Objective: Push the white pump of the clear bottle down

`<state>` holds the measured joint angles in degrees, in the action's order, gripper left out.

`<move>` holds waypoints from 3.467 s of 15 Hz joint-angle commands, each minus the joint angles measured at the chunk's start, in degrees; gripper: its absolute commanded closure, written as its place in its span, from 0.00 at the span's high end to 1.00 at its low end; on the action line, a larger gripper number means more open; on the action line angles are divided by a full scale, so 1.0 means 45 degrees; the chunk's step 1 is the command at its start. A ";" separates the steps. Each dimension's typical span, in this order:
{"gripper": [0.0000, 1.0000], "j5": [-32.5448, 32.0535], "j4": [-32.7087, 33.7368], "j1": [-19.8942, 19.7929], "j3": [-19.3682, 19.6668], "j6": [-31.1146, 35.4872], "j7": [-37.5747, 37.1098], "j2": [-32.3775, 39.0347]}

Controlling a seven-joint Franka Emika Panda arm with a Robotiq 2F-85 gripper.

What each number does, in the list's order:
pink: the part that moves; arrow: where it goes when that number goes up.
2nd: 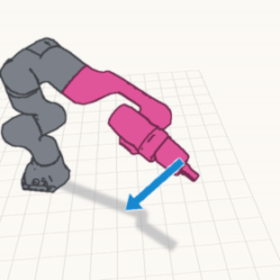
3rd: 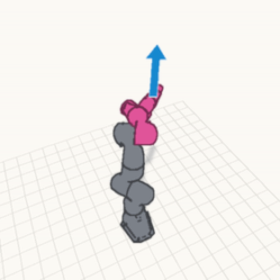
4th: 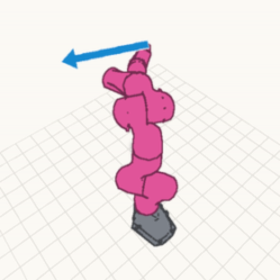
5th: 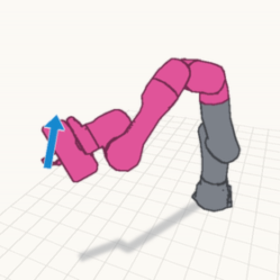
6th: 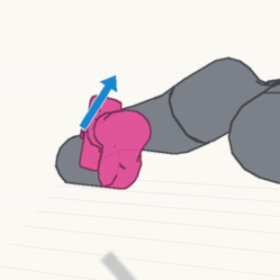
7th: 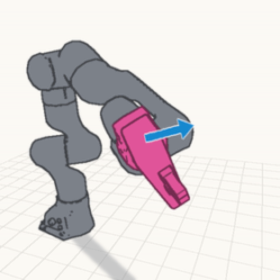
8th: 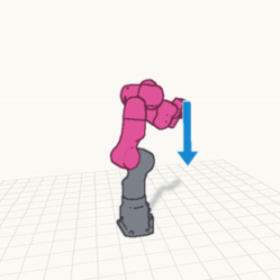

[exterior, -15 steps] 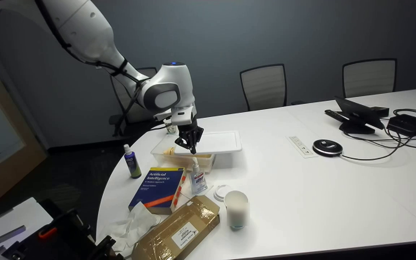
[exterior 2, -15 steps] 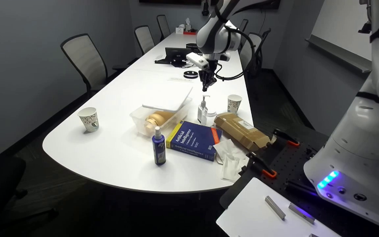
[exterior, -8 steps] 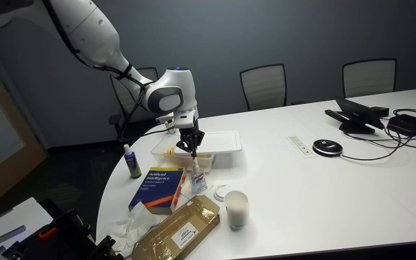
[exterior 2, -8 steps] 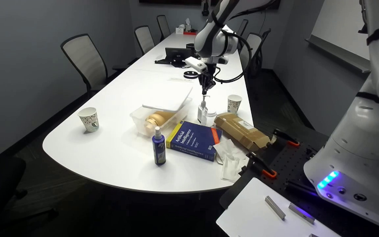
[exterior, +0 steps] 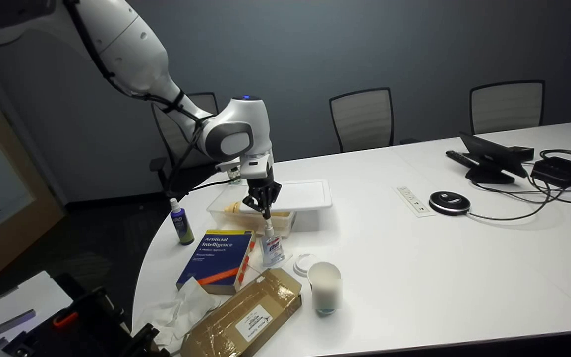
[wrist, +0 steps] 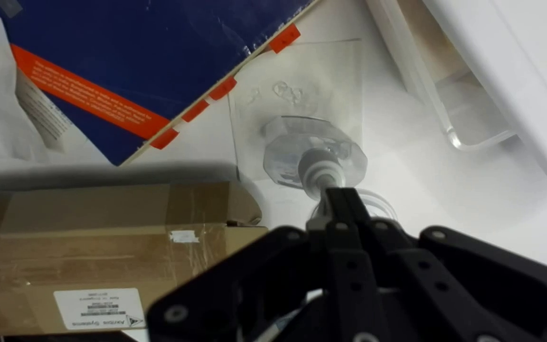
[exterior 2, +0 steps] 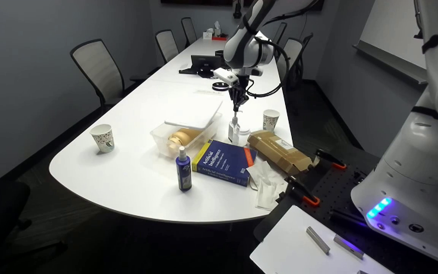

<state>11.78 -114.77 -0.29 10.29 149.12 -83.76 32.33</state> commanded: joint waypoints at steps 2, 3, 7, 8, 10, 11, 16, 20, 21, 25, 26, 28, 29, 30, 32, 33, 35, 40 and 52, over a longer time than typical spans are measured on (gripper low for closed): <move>0.00 0.0429 0.0306 -0.0152 -0.0229 -0.0564 -0.0157 0.0297; 0.00 0.0505 0.0293 -0.0175 -0.0253 -0.0583 -0.0141 0.0336; 0.00 0.0444 0.0158 -0.0091 -0.0150 -0.0328 -0.0234 0.0512; 0.00 0.0422 0.0126 -0.0087 -0.0130 -0.0255 -0.0231 0.0544; 0.00 0.0446 0.0099 -0.0141 -0.0143 -0.0207 -0.0178 0.0628; 0.00 0.0498 0.0090 -0.0201 -0.0191 -0.0150 -0.0105 0.0675; 0.00 0.0781 0.0058 -0.0369 -0.0420 -0.0067 0.0033 0.0913; 0.00 0.0976 0.0081 -0.0391 -0.0494 -0.0014 0.0048 0.1071; 0.00 0.1011 0.0093 -0.0399 -0.0498 -0.0007 0.0058 0.1093; 0.00 0.1011 0.0147 -0.0439 -0.0492 -0.0048 0.0083 0.1090; 0.00 0.0965 0.0197 -0.0426 -0.0462 -0.0071 0.0064 0.1077; 0.00 0.0924 0.0240 -0.0395 -0.0428 -0.0111 0.0025 0.1001; 0.00 0.0920 0.0270 -0.0398 -0.0418 -0.0125 0.0024 0.0958; 0.00 0.0914 0.0302 -0.0398 -0.0411 -0.0163 0.0022 0.0911; 0.00 0.0841 0.0379 -0.0348 -0.0355 -0.0273 -0.0034 0.0829; 0.00 0.0846 0.0404 -0.0350 -0.0362 -0.0284 -0.0022 0.0792; 0.00 0.0784 0.0446 -0.0314 -0.0311 -0.0358 -0.0057 0.0689; 0.00 0.0722 0.0430 -0.0305 -0.0269 -0.0529 -0.0019 0.0305; 0.00 0.0394 0.0302 0.0008 -0.0161 -0.0633 -0.0066 -0.0232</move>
<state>14.30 -113.00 -0.79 9.26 148.14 -83.63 33.13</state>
